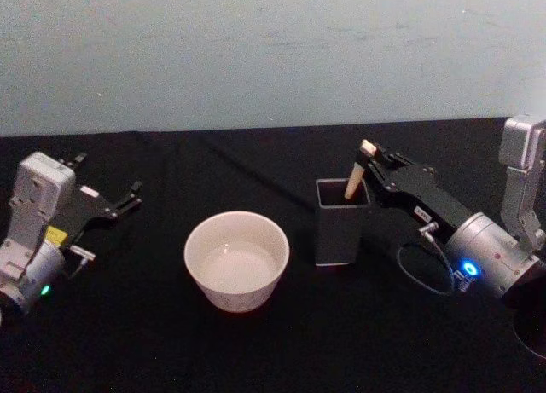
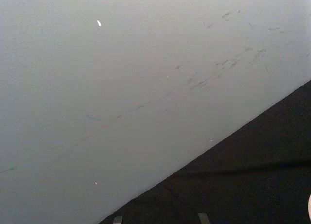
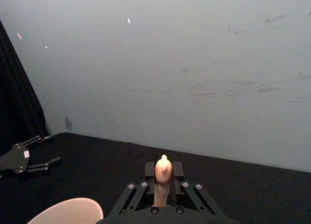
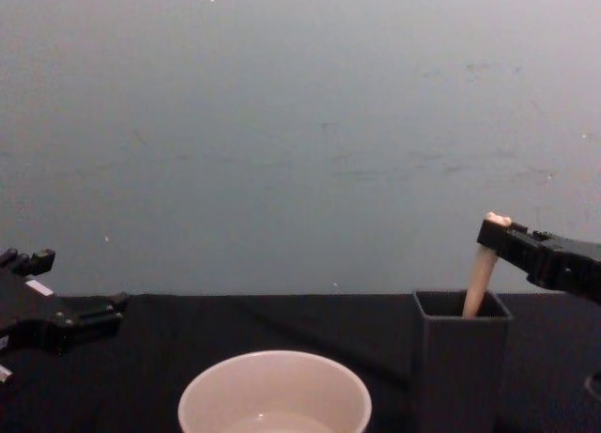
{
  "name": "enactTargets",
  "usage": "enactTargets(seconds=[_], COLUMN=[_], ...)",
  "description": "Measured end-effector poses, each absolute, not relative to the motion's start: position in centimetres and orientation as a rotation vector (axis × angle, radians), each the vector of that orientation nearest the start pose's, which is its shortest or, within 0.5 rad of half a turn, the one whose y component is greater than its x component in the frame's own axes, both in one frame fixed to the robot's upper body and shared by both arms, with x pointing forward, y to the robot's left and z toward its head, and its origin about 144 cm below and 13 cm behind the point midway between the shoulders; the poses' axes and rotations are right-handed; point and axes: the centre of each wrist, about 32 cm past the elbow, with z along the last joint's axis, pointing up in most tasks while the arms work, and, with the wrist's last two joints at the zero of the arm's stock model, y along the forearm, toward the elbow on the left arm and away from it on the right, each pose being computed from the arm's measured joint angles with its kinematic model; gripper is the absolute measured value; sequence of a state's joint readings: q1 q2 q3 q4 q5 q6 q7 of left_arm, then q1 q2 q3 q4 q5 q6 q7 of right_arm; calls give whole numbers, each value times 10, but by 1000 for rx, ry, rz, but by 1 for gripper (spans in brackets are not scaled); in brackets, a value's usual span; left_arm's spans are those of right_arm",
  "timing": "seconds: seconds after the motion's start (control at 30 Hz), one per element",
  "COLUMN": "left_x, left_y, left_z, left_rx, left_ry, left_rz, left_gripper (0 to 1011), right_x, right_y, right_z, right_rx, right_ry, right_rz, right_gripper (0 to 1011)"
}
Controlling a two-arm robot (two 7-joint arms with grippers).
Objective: Pick up the stirring spoon with one hand, stir inside the cup, then place it back in its original position.
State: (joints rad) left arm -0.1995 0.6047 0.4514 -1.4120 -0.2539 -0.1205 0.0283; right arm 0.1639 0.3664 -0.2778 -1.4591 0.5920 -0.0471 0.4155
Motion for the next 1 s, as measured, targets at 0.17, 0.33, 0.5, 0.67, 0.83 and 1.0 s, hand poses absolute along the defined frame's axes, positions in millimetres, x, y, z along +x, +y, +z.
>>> enactTargets(seconds=[0.17, 0.33, 0.5, 0.67, 0.83, 1.0], left_x=[489, 489, 489, 489, 489, 489], left_y=[310, 310, 310, 310, 310, 310], left_z=[1140, 1140, 1140, 1140, 1140, 1140], left_rx=[304, 304, 304, 304, 304, 304], left_ry=[-285, -285, -285, -285, -285, -285], left_rz=[1248, 1248, 1248, 1248, 1248, 1248], left_gripper=[1001, 1001, 1001, 1001, 1001, 1001], right_x=[496, 496, 496, 496, 496, 496], right_y=[-264, -264, -264, -264, -264, -264], right_z=[1152, 1152, 1152, 1152, 1152, 1152], right_rx=[162, 162, 162, 161, 161, 162], right_ry=[135, 135, 135, 135, 135, 135], right_rz=[-950, -950, -951, -951, -950, -950], right_gripper=[214, 214, 214, 214, 216, 334])
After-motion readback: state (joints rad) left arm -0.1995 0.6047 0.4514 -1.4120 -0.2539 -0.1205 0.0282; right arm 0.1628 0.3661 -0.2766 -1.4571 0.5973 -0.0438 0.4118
